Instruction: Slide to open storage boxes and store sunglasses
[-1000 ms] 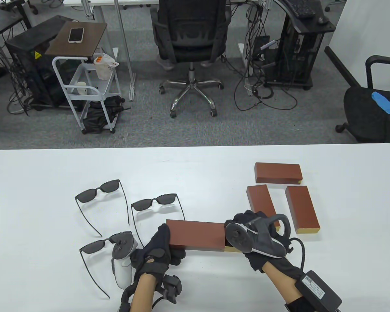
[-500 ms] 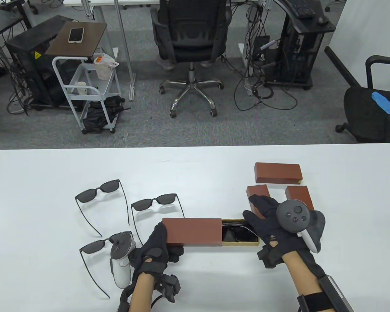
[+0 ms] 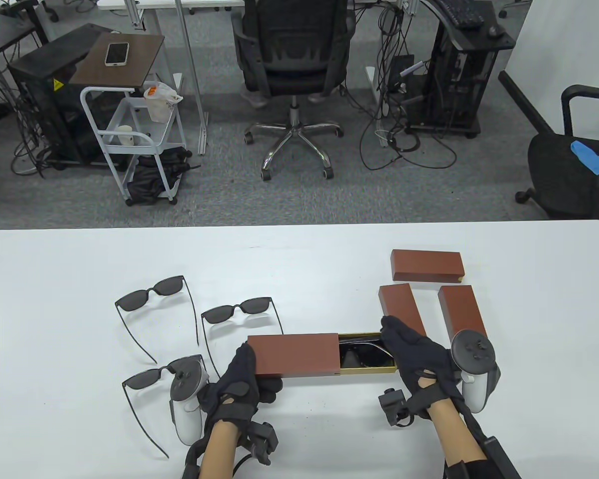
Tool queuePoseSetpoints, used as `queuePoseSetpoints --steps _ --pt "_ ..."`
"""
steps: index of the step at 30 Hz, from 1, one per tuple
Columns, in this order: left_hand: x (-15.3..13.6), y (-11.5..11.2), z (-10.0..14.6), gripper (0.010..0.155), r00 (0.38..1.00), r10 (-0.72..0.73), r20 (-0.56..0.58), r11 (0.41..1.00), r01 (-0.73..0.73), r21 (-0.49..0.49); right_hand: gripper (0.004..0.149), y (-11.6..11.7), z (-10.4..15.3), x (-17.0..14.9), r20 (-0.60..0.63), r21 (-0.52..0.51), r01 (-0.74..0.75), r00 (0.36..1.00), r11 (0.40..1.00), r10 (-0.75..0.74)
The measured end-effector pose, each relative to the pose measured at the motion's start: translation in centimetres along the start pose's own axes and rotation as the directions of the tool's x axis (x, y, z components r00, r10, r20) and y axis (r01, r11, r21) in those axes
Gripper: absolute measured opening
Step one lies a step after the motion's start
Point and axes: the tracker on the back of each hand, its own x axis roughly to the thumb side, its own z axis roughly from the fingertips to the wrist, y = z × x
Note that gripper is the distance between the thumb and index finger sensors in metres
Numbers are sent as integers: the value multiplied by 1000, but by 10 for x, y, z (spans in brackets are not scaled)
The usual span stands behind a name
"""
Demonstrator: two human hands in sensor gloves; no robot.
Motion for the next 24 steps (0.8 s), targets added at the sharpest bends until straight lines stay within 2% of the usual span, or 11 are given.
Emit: queuePoseSetpoints --steps 3,5,19,21,24 --pt "-1 -1 -1 77 1000 -29 -10 1000 29 11 50 1 2 -10 6 -23 -38 999 999 38" --pt "-2 -1 -2 78 999 -45 -18 999 45 6 49 2 3 -16 -16 -25 -10 1000 1000 10" --pt "-1 0 -2 77 1000 -27 -8 1000 27 -11 46 3 12 -8 47 -127 7 999 992 -1" --pt "-1 0 -2 77 1000 -21 -4 1000 21 -4 50 4 12 -8 68 -99 15 998 995 -9" --pt "-1 0 -2 77 1000 -4 -1 1000 4 5 64 9 11 -7 144 9 42 989 999 -43"
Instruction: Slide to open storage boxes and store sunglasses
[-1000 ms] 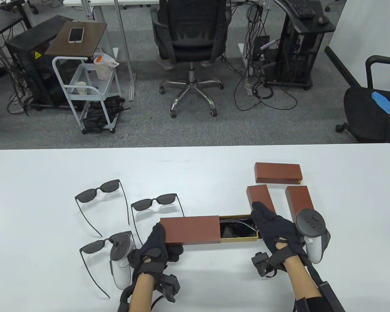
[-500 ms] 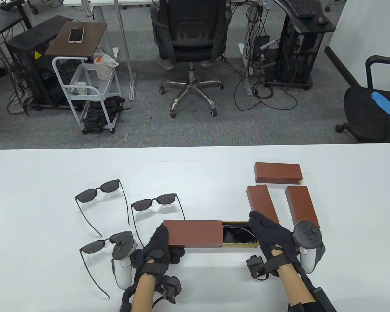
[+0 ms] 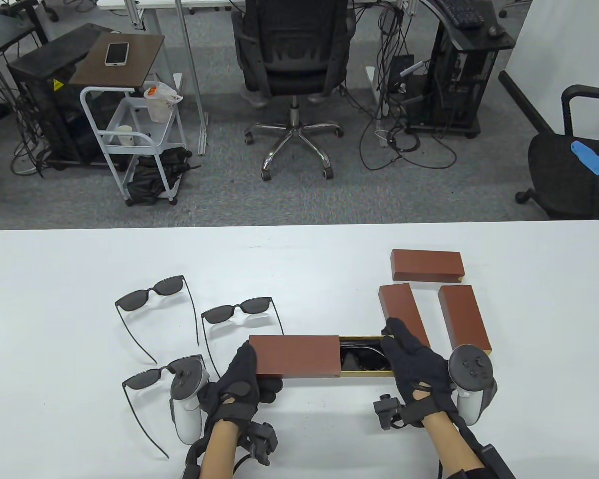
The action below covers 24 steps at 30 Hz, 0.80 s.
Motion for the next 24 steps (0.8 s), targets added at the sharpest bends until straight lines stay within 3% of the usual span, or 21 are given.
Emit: queuePoseSetpoints --steps 4,7,24 --pt "1 -3 0 77 1000 15 -2 1000 -15 -8 81 10 2 1 49 95 86 995 992 -91" --pt "2 -8 -1 77 1000 22 -7 999 -23 -44 85 15 3 2 65 142 131 988 981 -141" --pt "1 -31 -1 79 998 -30 -53 986 21 -166 93 35 9 6 37 380 182 977 907 -212"
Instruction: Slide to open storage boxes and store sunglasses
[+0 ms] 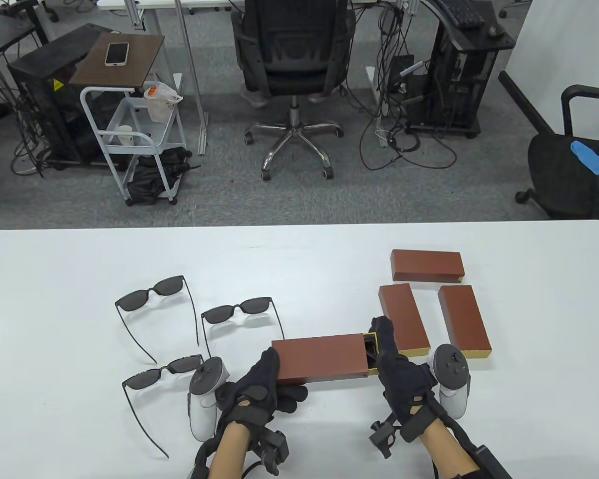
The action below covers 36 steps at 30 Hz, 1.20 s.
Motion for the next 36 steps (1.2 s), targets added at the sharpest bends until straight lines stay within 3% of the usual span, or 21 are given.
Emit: queuePoseSetpoints --steps 11,15,18,24,29,32,36 --pt "1 -9 -1 79 1000 -4 -5 999 4 -44 93 7 0 0 -5 62 -23 1000 998 23" --pt "2 -3 0 79 1000 -4 20 1000 5 -17 89 5 0 2 11 18 -53 999 998 53" --pt "4 1 1 79 999 -29 34 999 28 35 85 5 1 9 82 -16 -153 985 988 154" --pt "2 6 2 79 999 -29 35 996 26 82 82 15 4 27 194 -56 -488 851 871 489" --pt "1 14 5 78 999 -37 38 987 31 155 72 24 4 32 229 -37 -580 788 814 572" --pt "-1 18 4 78 999 -33 28 984 28 176 72 30 4 34 242 -52 -651 728 757 642" --pt "-1 20 5 78 999 -44 18 980 40 197 73 33 3 34 237 -59 -690 693 722 681"
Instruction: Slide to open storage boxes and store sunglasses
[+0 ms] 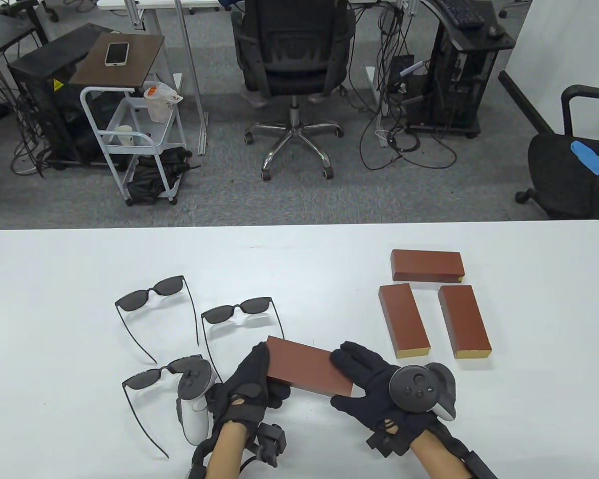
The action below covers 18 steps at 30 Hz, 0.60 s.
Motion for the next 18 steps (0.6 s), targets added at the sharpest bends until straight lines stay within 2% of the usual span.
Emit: queuePoseSetpoints --steps 3,7,10,13,16,18 --pt "1 0 1 78 999 -35 5 999 35 21 72 1 -2 0 1 6 -25 1000 1000 25" --pt "4 0 2 79 999 -22 39 1000 21 21 71 -2 -5 0 1 -47 -3 1000 999 3" --pt "10 -2 5 78 993 -85 82 993 77 90 71 -4 -9 -1 -43 -92 -4 999 996 0" --pt "14 -3 9 76 987 -130 92 986 119 117 70 -6 -18 -3 -94 -119 -23 996 993 12" --pt "18 -5 11 75 981 -159 109 979 143 145 70 -9 -33 -4 -154 -162 -90 986 983 65" --pt "20 -7 13 74 966 -228 120 962 204 181 70 -10 -49 -7 -215 -173 -158 969 972 119"
